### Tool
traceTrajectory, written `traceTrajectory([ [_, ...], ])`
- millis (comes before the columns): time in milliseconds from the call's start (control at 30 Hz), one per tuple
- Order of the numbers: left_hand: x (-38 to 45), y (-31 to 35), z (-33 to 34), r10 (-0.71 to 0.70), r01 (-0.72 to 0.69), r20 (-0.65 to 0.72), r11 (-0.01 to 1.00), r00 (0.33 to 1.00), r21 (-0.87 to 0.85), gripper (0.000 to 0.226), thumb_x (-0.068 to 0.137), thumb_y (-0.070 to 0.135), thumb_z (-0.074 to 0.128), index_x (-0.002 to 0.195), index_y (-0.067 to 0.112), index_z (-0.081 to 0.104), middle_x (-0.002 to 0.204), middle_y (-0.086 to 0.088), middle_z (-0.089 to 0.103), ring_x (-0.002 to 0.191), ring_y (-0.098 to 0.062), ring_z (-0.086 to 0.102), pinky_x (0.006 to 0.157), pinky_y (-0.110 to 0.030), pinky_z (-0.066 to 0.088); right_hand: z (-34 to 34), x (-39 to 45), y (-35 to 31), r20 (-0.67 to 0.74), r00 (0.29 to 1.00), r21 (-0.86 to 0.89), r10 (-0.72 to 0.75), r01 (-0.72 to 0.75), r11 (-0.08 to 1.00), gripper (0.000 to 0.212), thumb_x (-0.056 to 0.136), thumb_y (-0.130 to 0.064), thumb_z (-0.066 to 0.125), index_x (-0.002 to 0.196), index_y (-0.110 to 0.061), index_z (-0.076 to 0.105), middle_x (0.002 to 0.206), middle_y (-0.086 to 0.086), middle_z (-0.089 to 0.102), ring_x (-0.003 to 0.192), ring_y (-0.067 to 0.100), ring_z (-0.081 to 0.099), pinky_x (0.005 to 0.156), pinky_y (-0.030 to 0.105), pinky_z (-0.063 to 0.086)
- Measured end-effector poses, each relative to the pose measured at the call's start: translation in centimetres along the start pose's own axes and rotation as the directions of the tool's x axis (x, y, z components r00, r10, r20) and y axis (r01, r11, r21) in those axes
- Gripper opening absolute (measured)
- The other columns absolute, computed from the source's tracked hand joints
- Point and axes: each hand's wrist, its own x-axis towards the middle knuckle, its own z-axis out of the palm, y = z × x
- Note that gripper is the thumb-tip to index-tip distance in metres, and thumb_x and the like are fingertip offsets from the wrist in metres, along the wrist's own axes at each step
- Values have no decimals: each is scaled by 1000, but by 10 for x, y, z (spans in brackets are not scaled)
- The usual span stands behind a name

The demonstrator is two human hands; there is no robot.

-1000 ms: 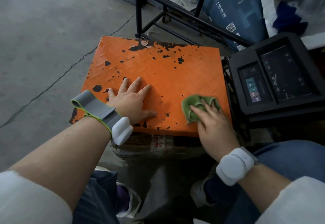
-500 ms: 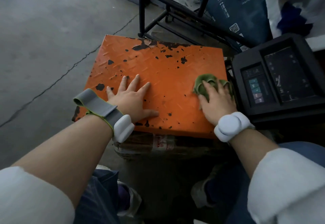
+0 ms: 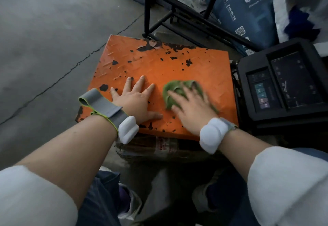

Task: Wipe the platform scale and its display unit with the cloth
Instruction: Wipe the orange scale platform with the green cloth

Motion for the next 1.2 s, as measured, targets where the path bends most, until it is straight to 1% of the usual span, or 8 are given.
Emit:
traceTrajectory([
  [100,0,1,0,-1,1,-1,1000,1000,-1,99,72,79,45,147,40,-7,157,8,-20,145,-28,-16,111,-68,4,-1,4,9,-13,987,-78,-163,162,984,48,100,-44,24,145,-46,9,160,-4,-2,147,24,1,116,47,-11],
  [267,-2,0,0,-1,1,-7,1000,1000,-5,102,72,79,47,149,37,-5,157,8,-18,146,-28,-16,111,-67,4,-8,37,24,-128,973,62,192,-185,981,48,100,-37,31,146,-41,18,159,2,7,146,29,6,118,45,-2],
  [467,0,1,-2,4,-4,5,1000,1000,-12,104,72,79,46,149,34,-7,157,8,-20,145,-28,-16,110,-68,4,-4,20,7,-76,955,-62,-288,284,957,47,99,-38,34,144,-41,23,159,-1,9,147,24,7,115,34,-8],
  [633,-1,0,-2,4,-4,-2,1000,1000,-19,107,71,79,47,150,30,-7,157,8,-19,145,-28,-16,110,-68,4,-18,60,30,-181,978,59,100,-91,994,44,96,-28,40,140,-33,35,155,4,25,142,29,22,119,43,10],
  [833,-1,1,-2,-3,3,7,1000,1000,-17,109,71,78,49,150,29,-8,157,8,-20,145,-28,-16,111,-68,4,-11,30,11,-79,963,-48,-259,256,966,41,95,-37,41,136,-34,39,156,-1,20,145,25,16,120,43,2],
  [933,-1,0,-3,4,-4,-3,1000,1000,-17,109,71,78,48,150,28,-7,157,7,-19,145,-27,-16,111,-67,4,-24,50,30,-145,987,3,-72,73,997,33,96,-34,42,128,-27,46,147,1,39,134,25,36,117,45,19],
  [1033,0,0,-4,-1,1,9,1000,1000,-27,110,70,79,49,150,28,-8,157,8,-20,145,-27,-17,111,-68,3,-21,64,20,-183,980,59,80,-71,996,34,95,-34,41,127,-24,45,145,4,40,134,28,35,115,50,18],
  [1200,1,1,-1,-1,1,4,1000,1000,-31,110,70,79,50,150,28,-8,157,9,-20,145,-27,-16,110,-68,5,-14,39,4,-72,962,-14,-263,263,965,37,96,-35,42,132,-32,42,156,-4,21,145,22,16,119,42,1],
])
